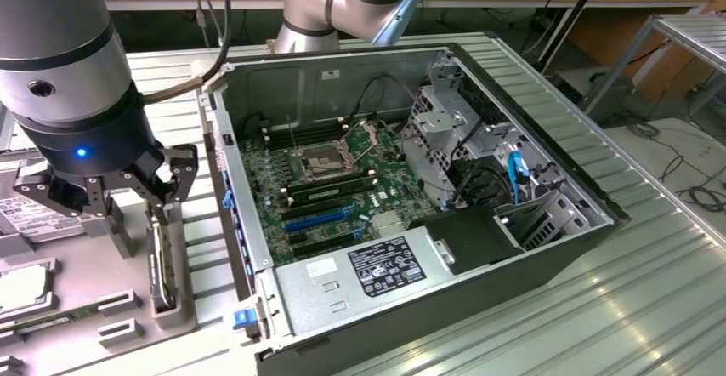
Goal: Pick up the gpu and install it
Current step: 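Pick up the gpu and move the gpu toward the slot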
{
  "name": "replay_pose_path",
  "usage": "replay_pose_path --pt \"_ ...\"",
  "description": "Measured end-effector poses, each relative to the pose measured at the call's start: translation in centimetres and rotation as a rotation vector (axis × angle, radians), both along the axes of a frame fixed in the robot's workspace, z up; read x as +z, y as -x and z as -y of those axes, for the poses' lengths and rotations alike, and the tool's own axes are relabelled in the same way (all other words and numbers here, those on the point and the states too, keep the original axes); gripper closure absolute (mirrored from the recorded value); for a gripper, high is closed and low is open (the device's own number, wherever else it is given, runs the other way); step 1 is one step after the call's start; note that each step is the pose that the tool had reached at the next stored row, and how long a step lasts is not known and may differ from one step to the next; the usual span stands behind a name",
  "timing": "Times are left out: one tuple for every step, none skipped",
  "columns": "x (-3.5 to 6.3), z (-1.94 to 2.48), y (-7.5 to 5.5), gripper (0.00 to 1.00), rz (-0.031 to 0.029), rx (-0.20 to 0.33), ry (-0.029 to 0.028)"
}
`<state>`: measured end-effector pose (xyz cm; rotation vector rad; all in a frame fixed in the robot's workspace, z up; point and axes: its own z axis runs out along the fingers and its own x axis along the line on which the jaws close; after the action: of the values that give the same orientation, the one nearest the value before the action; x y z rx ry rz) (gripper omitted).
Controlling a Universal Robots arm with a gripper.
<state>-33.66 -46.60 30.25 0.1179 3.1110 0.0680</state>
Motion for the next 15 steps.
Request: replay_pose_path --pt "-0.06 0.08 0.0 0.52 -0.0001 0.000 0.0000" --pt "-0.12 0.16 0.0 0.52 -0.0001 0.000 0.0001" --pt "-0.22 0.20 0.0 0.52 0.0001 0.000 -0.0001" --pt "-0.29 0.21 0.0 0.52 0.0002 0.000 -0.0001" --pt "-0.36 0.21 0.0 0.52 0.0000 0.000 0.0000" --pt "-0.43 0.22 0.0 0.52 0.0000 0.000 0.0000" --pt "-0.53 0.22 0.0 0.52 0.0001 0.000 0.0000" --pt "-0.64 0.23 0.0 0.52 0.0001 0.000 0.0000" --pt "-0.78 0.27 0.0 0.52 0.0002 0.000 0.0000" --pt "-0.89 0.28 0.0 0.52 0.0002 0.000 0.0000" --pt "-1.03 0.29 0.0 0.52 0.0003 0.000 0.0000" --pt "-1.11 0.29 0.0 0.52 0.0003 0.000 0.0000" --pt "-1.20 0.29 0.1 0.52 0.0003 0.000 0.0000" --pt "-1.37 0.29 0.1 0.52 0.0003 0.000 0.0000" --pt "-1.46 0.28 0.1 0.52 0.0003 0.000 0.0000"
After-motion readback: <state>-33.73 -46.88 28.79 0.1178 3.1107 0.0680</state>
